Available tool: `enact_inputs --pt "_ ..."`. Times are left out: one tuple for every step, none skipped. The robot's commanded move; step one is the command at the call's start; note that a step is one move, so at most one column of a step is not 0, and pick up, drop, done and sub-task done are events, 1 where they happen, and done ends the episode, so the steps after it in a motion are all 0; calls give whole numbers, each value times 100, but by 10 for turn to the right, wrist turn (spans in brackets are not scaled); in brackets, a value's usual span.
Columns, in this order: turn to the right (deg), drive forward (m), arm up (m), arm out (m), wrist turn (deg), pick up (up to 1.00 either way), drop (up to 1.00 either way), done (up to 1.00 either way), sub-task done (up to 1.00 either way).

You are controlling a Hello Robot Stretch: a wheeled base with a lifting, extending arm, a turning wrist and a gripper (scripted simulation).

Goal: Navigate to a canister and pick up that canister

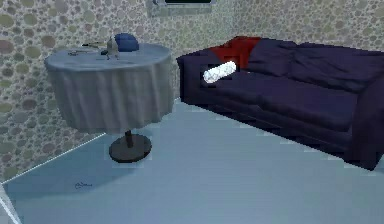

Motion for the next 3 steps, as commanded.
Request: enact_inputs --pt "0 45 0 0 0 0 0 0 0" --pt "-450 0 0 0 0 0 0 0 0" --pt "-60 0 0 0 0 0 0 0 0"
